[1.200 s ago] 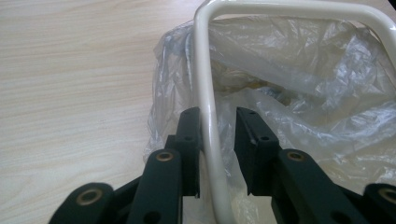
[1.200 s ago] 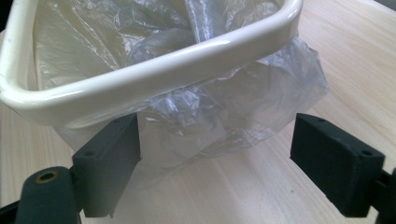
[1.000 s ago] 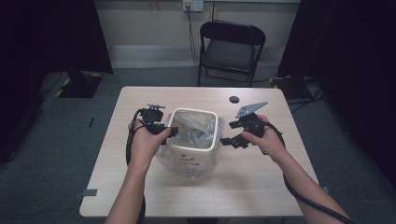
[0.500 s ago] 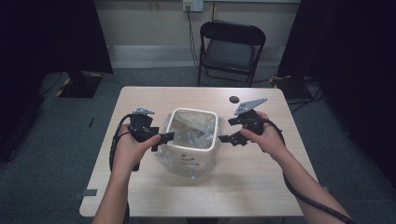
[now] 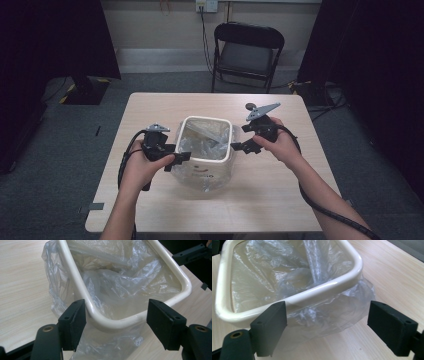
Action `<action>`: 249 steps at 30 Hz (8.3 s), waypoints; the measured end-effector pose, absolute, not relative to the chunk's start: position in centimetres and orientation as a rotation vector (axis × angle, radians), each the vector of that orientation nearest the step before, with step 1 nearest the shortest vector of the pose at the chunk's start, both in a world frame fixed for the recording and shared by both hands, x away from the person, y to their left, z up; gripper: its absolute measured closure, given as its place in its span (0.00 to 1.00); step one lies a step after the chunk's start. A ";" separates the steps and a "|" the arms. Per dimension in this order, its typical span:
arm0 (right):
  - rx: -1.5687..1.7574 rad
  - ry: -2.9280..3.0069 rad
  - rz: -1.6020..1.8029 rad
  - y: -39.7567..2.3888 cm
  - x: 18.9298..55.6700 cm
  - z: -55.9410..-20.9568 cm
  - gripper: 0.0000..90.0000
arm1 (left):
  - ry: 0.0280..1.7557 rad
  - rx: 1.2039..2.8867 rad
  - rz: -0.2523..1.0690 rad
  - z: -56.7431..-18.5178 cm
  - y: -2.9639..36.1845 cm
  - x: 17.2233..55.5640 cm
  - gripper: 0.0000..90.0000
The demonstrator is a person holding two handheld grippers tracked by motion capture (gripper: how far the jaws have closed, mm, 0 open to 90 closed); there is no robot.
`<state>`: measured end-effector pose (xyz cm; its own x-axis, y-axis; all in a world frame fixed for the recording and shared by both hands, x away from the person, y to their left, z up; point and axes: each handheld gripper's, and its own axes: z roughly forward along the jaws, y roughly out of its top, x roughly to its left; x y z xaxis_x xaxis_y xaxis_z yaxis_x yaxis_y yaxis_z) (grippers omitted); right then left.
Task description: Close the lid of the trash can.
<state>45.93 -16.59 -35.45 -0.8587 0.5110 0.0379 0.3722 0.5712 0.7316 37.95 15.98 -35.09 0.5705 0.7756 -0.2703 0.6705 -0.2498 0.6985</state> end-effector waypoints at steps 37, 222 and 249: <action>0.772 2.608 1.253 -16.7 47.0 -35.6 0.16 | 1.632 1.944 0.378 -33.6 12.8 41.9 0.88; 1.065 2.489 1.303 -22.5 44.7 -36.8 0.16 | 1.153 1.926 0.262 -37.1 18.8 40.1 0.20; 1.084 2.488 1.286 -23.8 44.3 -38.2 0.16 | 1.184 1.928 0.262 -38.6 20.4 39.3 0.20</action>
<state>44.34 -23.78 -38.15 -0.7309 0.6546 0.1931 0.5361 0.3755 0.7561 39.32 20.35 -38.57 0.5327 0.8130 -0.2351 0.6382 -0.2035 0.7425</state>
